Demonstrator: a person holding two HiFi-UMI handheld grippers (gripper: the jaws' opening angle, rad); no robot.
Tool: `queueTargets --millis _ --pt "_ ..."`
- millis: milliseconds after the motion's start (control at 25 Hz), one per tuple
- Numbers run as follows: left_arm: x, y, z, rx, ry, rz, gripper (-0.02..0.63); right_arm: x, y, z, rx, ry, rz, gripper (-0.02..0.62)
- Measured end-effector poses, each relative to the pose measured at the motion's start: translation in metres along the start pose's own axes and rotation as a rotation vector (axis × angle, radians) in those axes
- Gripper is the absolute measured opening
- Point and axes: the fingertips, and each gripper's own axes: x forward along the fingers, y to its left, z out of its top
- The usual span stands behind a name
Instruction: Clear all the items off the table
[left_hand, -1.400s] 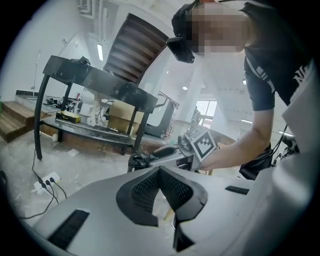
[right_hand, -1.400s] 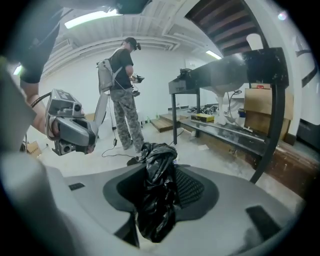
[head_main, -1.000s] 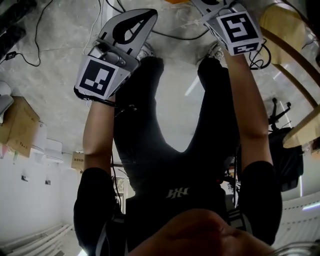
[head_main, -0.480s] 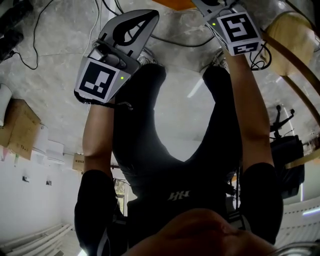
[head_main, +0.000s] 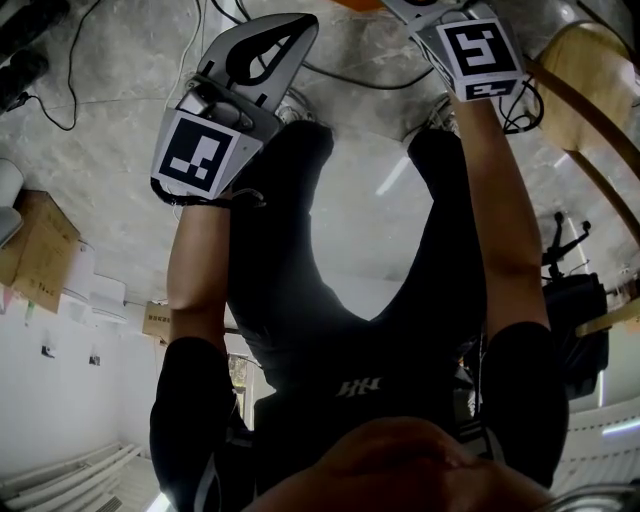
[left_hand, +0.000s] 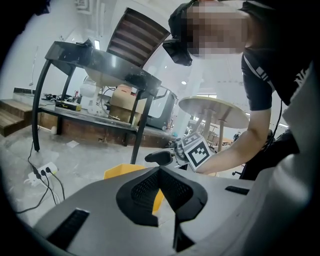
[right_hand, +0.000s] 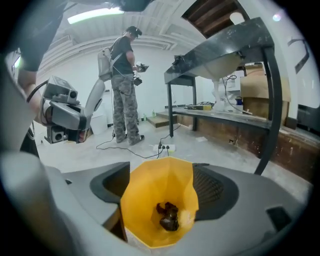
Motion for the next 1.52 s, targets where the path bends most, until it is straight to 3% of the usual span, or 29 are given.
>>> queueTargets --millis 280,360,480,640,720,800,1000,1200,1520 --pt "-0.031 -0.03 0.063 -0.004 -0.02 0.003 0.009 -0.044 0.024 0.054 0.032 -0.005 0.011 0.391" --pt "-0.057 -0.029 0.09 -0.001 -0.027 0.008 0.009 -0.051 0.043 0.088 0.034 -0.01 0.024 0.33" --pt "-0.098 -0.027 0.139 0.011 -0.047 0.025 0.009 -0.065 0.073 0.152 0.033 -0.031 0.06 0.171" --pt "-0.153 -0.025 0.207 0.007 -0.074 0.048 0.009 -0.092 0.11 0.24 0.048 -0.069 0.09 0.081" --pt "-0.176 -0.02 0.241 0.031 -0.089 0.059 0.009 -0.103 0.121 0.279 0.05 -0.095 0.092 0.075" --pt "-0.19 -0.025 0.278 0.064 -0.104 0.067 0.009 -0.127 0.124 0.312 0.055 -0.122 0.09 0.008" --pt "-0.218 -0.052 0.365 0.074 -0.152 0.091 0.009 -0.206 0.136 0.385 0.032 -0.175 0.131 0.005" --pt "-0.221 -0.1 0.431 0.022 -0.234 0.02 0.009 -0.283 0.142 0.435 -0.008 -0.219 0.161 0.005" --pt "-0.163 -0.19 0.477 0.052 -0.203 -0.052 0.009 -0.421 0.08 0.447 -0.001 -0.308 0.066 0.005"
